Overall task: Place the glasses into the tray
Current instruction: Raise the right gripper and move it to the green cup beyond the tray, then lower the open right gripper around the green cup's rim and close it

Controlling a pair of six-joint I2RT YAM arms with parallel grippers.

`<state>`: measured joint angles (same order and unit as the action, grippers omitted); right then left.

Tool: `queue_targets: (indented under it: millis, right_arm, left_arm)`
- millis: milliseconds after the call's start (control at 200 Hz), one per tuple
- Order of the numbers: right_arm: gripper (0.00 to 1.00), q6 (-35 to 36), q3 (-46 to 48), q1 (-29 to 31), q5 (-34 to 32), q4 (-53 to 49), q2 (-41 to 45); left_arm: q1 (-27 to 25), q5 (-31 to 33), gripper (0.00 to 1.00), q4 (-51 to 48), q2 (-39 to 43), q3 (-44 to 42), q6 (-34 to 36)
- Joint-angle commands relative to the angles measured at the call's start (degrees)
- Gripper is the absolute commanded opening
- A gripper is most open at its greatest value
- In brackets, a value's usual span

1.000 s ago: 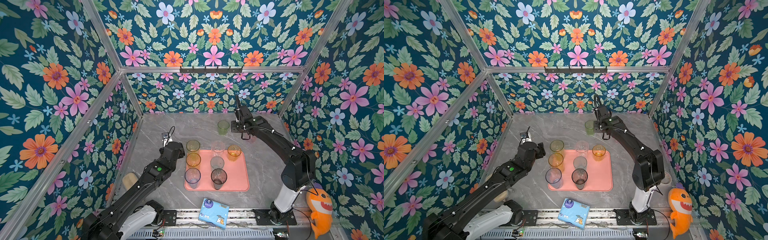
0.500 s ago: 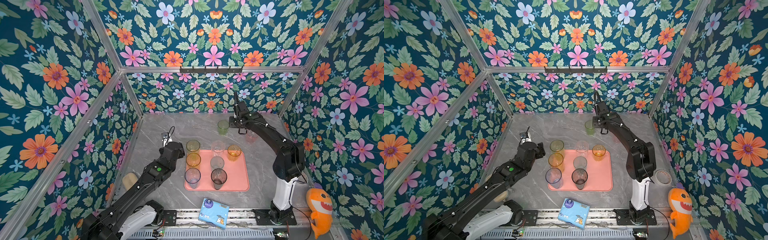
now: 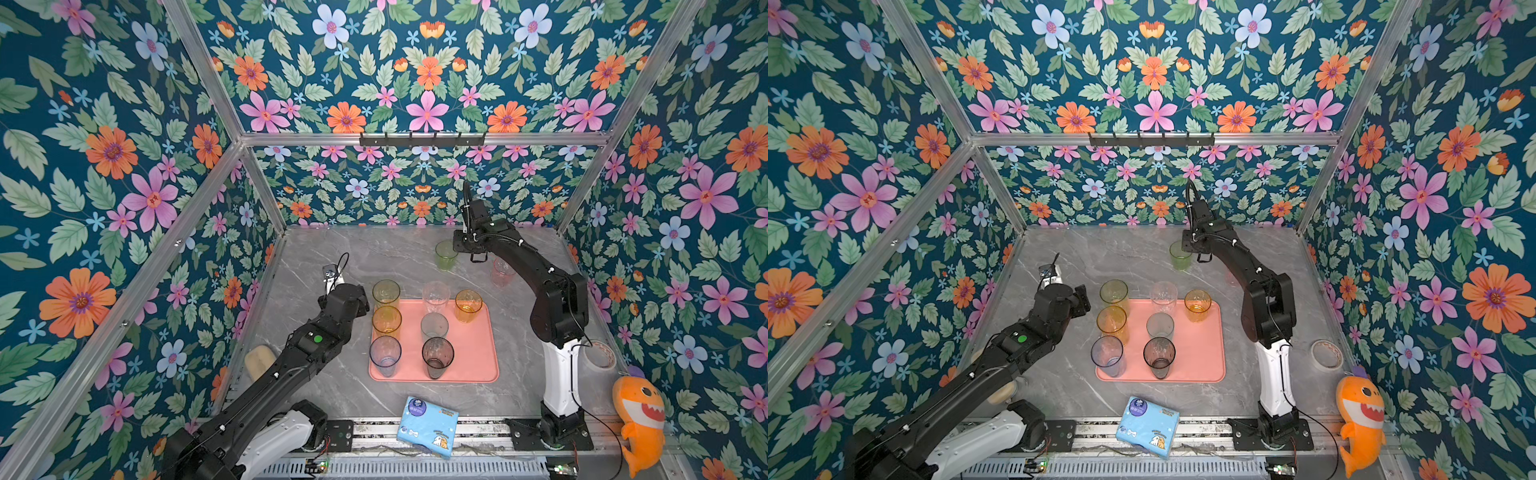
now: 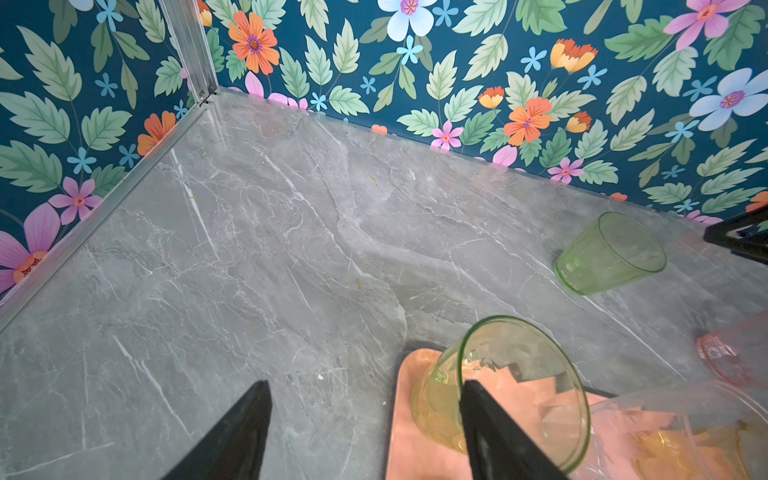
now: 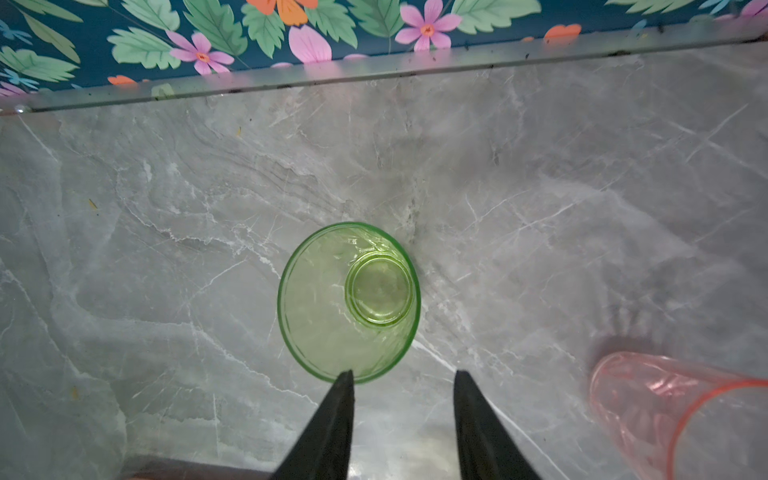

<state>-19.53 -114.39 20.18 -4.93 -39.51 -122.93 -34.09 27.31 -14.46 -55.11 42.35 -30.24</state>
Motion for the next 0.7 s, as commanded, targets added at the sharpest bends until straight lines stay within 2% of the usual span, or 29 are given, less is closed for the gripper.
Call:
queue_targets:
  millis: [0,695]
  right_arm:
    - [0.41,-1.5,-2.2,-0.2,0.6,-2.3,-1.9]
    - [0.39,-2.4,-11.5,-1.0,2.1,-6.6,-10.7]
  left_arm:
    - [0.1,1.0,0.74,-1.1,0.3,0.2,0.0]
    - [0.1,1.2,0.75,-1.4,0.0,0.8,0.7]
